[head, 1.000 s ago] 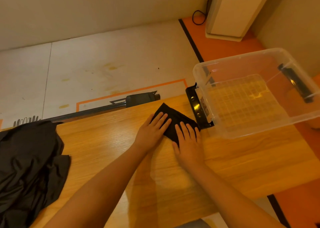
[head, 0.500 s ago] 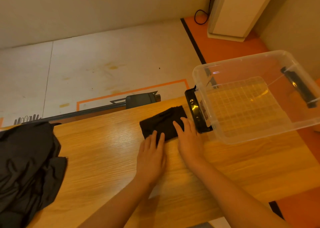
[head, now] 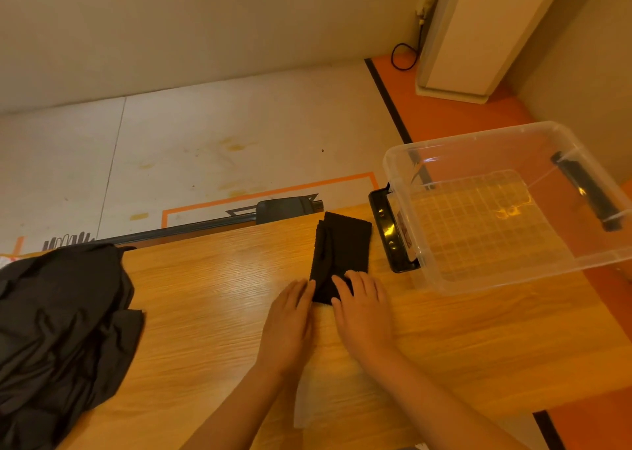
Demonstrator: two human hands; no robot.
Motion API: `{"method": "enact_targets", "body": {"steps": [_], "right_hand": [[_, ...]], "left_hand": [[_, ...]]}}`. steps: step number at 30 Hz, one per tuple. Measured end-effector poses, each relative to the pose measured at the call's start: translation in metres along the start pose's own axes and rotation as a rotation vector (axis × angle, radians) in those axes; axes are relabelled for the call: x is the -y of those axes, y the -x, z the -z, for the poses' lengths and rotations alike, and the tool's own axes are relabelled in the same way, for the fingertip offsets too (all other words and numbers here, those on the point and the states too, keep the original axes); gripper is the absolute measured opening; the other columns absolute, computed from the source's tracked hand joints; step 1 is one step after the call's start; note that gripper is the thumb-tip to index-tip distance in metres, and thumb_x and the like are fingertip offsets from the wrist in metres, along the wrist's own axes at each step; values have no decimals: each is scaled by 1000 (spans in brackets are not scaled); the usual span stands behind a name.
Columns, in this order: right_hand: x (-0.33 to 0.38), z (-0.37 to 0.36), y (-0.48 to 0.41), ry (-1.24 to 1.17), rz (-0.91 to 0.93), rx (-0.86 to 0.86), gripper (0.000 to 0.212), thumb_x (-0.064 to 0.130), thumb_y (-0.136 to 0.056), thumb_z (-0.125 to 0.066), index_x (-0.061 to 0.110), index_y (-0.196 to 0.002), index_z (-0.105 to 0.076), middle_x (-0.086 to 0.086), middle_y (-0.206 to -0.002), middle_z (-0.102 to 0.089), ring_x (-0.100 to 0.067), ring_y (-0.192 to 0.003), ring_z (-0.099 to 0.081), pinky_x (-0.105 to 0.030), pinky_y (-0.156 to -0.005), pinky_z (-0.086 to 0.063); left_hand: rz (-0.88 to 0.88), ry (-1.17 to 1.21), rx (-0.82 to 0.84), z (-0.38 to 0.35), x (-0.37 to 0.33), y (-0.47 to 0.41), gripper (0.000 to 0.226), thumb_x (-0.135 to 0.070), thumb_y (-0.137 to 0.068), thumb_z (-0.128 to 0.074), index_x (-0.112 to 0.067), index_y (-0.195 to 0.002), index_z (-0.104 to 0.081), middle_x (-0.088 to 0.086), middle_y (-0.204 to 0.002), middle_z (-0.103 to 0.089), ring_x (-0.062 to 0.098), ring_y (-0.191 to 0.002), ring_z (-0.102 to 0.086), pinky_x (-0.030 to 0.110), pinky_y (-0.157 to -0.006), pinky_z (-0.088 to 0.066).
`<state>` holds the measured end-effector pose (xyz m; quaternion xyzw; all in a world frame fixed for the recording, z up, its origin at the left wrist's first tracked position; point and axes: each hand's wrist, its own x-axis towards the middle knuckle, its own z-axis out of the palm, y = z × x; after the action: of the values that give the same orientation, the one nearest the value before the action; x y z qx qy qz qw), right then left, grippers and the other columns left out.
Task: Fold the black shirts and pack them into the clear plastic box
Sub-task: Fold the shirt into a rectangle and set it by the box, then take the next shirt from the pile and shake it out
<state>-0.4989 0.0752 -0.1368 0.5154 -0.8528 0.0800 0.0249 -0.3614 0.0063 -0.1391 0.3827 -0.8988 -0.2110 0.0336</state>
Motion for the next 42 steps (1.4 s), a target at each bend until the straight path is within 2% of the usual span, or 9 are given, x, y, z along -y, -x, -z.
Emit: {"method": "enact_targets", "body": {"steps": [6,9,12,17,22,31,38,40,42], "right_hand": [[-31,-15,-9,53,-108,85,65,25,-68,-85,8,-127,-61,-18,-136,-55,-33,-126,-52,-43,-100,-38],[-39,-16,-8,29,-146,127,68,31,-71,-82,5,-129,-58,-20,-135,-55,-36,-118,-58,-46,-95,-47],[-48,-17,-4,51,-132,133,68,38,-78,-75,6,-134,-53,-20,-134,-56,-36,-119,-57,-45,-100,-42],[-58,-16,0,28,-125,158,62,48,-94,-29,11,-141,-45,-16,-141,-50,-33,-127,-51,-42,-106,-32],[-46,-7,1,-31,48,136,59,44,-96,-23,11,-145,-30,-14,-150,-36,-24,-141,-25,-37,-117,-4],[25,14,-16,-65,335,231,62,42,-90,-29,13,-146,-27,-9,-152,-32,-23,-145,-13,-37,-115,-4],[114,25,-29,-89,505,359,59,45,-90,-28,19,-142,-41,-6,-145,-47,-22,-135,-41,-37,-118,-16],[142,32,-33,-84,536,320,57,45,-94,-31,20,-145,-38,-4,-153,-35,-21,-141,-29,-38,-121,-13],[171,40,-38,-90,626,318,60,42,-101,-33,23,-153,-10,1,-159,3,-16,-144,9,-33,-114,15]], "left_hand": [[-115,9,60,-14,-45,-31,64,-40,-94,-13,-16,-151,-27,7,-156,-29,24,-145,-26,34,-114,-10],[-127,-9,58,-22,-54,-37,60,-38,-95,-20,-14,-147,-38,10,-151,-40,26,-140,-37,39,-112,-21],[-133,-39,61,-29,-53,-32,52,-34,-95,-32,-15,-141,-48,7,-143,-51,23,-133,-48,39,-106,-37],[-167,-50,51,-31,-47,-25,52,-34,-92,-37,-20,-142,-43,3,-144,-50,18,-133,-47,37,-102,-47],[-185,-68,-28,-24,-30,-11,54,-31,-97,-38,-21,-150,-31,4,-155,-33,18,-145,-25,38,-117,-25],[113,-212,-134,14,49,38,61,-33,-97,-32,-13,-153,-22,7,-161,-17,20,-150,-7,41,-117,-11],[311,-232,-206,67,108,81,61,-38,-103,1,-10,-151,-24,10,-158,-25,22,-149,-9,41,-118,-9],[355,-260,-238,84,127,93,62,-39,-104,0,-9,-150,-28,9,-157,-26,22,-147,-14,40,-119,-7],[398,-297,-282,102,147,105,57,-37,-104,-10,-8,-149,-30,9,-156,-27,21,-146,-17,39,-119,-6]]}}
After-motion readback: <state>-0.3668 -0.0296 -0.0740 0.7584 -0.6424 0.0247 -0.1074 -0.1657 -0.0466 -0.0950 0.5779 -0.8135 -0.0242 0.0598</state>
